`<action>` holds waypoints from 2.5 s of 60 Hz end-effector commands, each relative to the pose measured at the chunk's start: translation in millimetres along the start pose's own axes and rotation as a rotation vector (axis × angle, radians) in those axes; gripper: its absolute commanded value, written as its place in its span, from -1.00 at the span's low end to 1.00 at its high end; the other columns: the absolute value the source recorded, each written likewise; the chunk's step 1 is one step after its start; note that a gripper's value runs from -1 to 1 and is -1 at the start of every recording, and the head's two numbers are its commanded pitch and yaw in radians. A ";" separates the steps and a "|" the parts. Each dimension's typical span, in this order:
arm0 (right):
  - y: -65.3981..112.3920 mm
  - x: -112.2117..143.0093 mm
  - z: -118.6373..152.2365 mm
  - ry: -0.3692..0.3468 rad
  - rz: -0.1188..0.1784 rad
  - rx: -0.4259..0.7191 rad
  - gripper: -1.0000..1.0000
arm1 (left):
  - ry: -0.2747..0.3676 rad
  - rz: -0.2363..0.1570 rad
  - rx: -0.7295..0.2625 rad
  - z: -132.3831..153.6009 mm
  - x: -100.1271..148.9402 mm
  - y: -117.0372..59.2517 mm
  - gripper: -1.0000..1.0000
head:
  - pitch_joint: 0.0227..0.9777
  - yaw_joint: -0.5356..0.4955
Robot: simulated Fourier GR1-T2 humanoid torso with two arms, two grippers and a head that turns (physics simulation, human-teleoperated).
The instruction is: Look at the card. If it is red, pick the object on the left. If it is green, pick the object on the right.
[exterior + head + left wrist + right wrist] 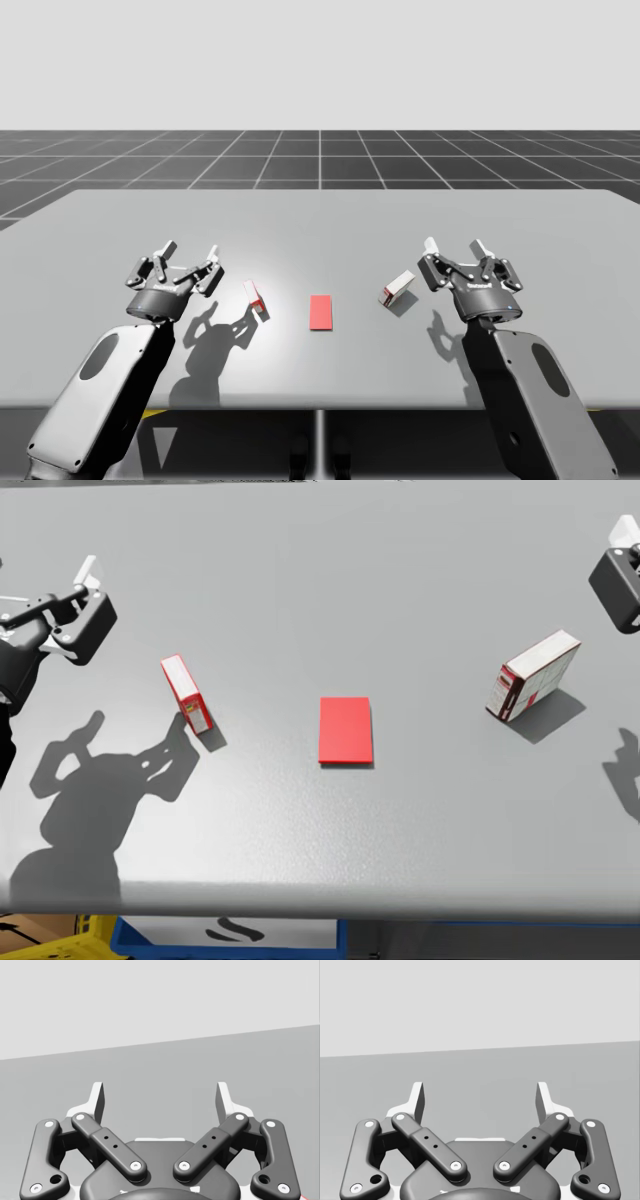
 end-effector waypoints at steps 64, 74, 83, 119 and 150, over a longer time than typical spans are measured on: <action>-1.7 -0.4 0.3 -0.006 0.003 -0.001 -1.00 | 0.135 0.048 -0.337 32.4 26.3 -13.0 -1.00 | 0.70 0.58; -1.6 -1.0 -0.3 -0.005 0.005 0.001 -1.00 | 0.213 0.010 -0.490 50.5 14.0 -2.4 -1.00 | 0.69 0.59; -1.2 -1.7 -0.6 -0.005 0.008 0.002 -1.00 | 0.230 -0.019 -0.566 60.7 -0.7 8.2 -1.00 | 0.69 0.60; -0.6 -2.2 -1.0 -0.008 0.017 0.007 -1.00 | 0.278 -0.037 -0.662 49.0 -63.9 -3.4 -1.00 | 0.68 0.60; -2.1 -1.7 -0.5 -0.020 0.028 0.006 -1.00 | 0.290 -0.019 -0.674 18.0 -67.7 -29.3 -1.00 | 0.70 0.57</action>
